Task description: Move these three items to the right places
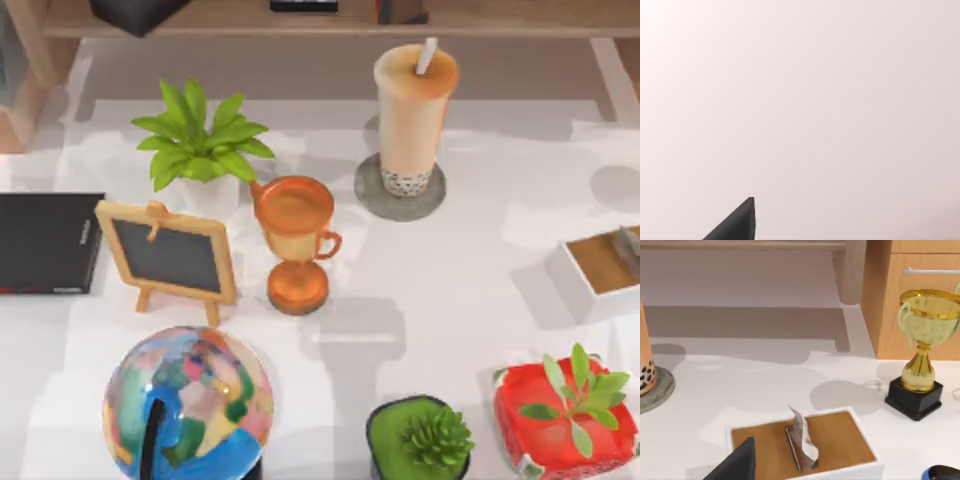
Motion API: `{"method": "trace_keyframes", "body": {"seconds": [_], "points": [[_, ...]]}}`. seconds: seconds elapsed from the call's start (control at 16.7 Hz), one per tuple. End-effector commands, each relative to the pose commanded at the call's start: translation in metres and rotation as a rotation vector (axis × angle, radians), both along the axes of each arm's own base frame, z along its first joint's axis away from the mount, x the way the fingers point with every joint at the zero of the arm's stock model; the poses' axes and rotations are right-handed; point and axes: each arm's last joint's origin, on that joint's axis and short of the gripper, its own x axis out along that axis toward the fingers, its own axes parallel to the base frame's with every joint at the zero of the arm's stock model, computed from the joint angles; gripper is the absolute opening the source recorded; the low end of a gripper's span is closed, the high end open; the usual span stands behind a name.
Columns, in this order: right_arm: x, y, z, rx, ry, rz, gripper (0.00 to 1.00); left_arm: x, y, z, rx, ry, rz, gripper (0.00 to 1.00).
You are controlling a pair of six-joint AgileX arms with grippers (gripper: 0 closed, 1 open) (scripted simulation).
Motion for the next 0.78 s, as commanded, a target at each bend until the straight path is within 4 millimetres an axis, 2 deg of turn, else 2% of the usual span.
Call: {"method": "trace_keyframes", "body": {"seconds": [0.12,0.24,0.36,0.48,0.6,0.78], "points": [[0.000,0.000,0.000,0.000,0.000,0.000,1.00,-0.003,0.030,-0.032,-0.001,0.067,-0.015,1.00],[0.000,0.000,0.000,0.000,0.000,0.000,1.00,-0.002,0.047,-0.075,-0.033,0.171,-0.053,1.00],[0.000,0.000,0.000,0.000,0.000,0.000,1.00,0.000,0.053,-0.121,-0.084,0.285,-0.102,1.00],[0.000,0.000,0.000,0.000,0.000,0.000,1.00,0.001,0.052,-0.155,-0.130,0.371,-0.143,1.00],[0.000,0.000,0.000,0.000,0.000,0.000,1.00,0.001,0.050,-0.167,-0.148,0.402,-0.159,1.00],[0.000,0.000,0.000,0.000,0.000,0.000,1.00,0.001,0.050,-0.167,-0.148,0.402,-0.159,1.00]]}}
